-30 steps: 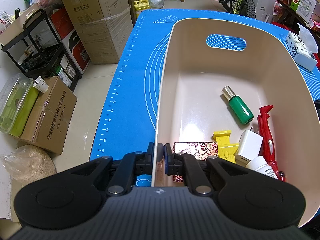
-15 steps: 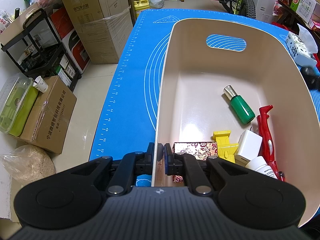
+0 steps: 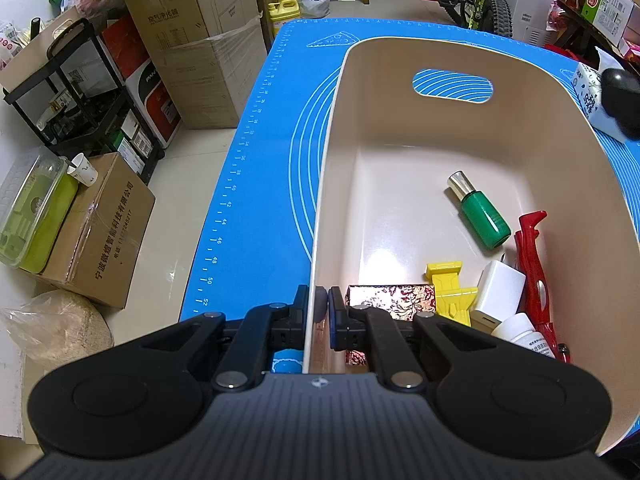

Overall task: Organize rigid objects
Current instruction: 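Carry the black earbud case into the basket and release it with the right tool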

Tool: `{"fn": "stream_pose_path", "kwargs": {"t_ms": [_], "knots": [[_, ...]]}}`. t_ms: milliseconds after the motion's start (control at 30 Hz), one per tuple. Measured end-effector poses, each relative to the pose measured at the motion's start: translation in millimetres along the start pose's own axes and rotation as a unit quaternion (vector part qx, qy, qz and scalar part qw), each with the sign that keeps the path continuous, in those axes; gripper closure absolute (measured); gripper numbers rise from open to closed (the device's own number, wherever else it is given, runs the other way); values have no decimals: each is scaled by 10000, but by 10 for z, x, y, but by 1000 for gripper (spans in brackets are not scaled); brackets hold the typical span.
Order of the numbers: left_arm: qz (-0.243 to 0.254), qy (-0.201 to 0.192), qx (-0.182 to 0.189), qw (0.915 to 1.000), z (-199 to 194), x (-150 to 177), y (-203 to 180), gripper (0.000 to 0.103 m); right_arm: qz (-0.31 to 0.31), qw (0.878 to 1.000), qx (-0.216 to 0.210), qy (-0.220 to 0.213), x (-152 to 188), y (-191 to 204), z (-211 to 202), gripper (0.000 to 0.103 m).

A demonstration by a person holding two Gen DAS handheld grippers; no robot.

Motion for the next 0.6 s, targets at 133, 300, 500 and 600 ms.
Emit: {"fn": "stream_pose_path", "kwargs": {"t_ms": [133,300,500,600], "knots": [[-2,0,3,10000,0,-1,3,92,-221,9994,-252,132,19,238,50,53],[0,0,5,10000,1,0,-1,92,-711,9960,-409,363,107,560,136,53],[-1,1,6,10000,1,0,0,92,-1092,9879,-683,863,244,819,278,53],[-1,0,1,10000,1,0,3,92,-1282,9834,-766,1026,319,932,319,53]]}}
Point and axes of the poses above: each gripper's, at about its wrist camera, not at the fingertips, and z roughly the way its jaws point, y to its left, x to its underside, the point moved 2 cm from there along z, roughly the way its jaws point, and after that the axes turned 12 degrees about -z, right-handed, at the moved point
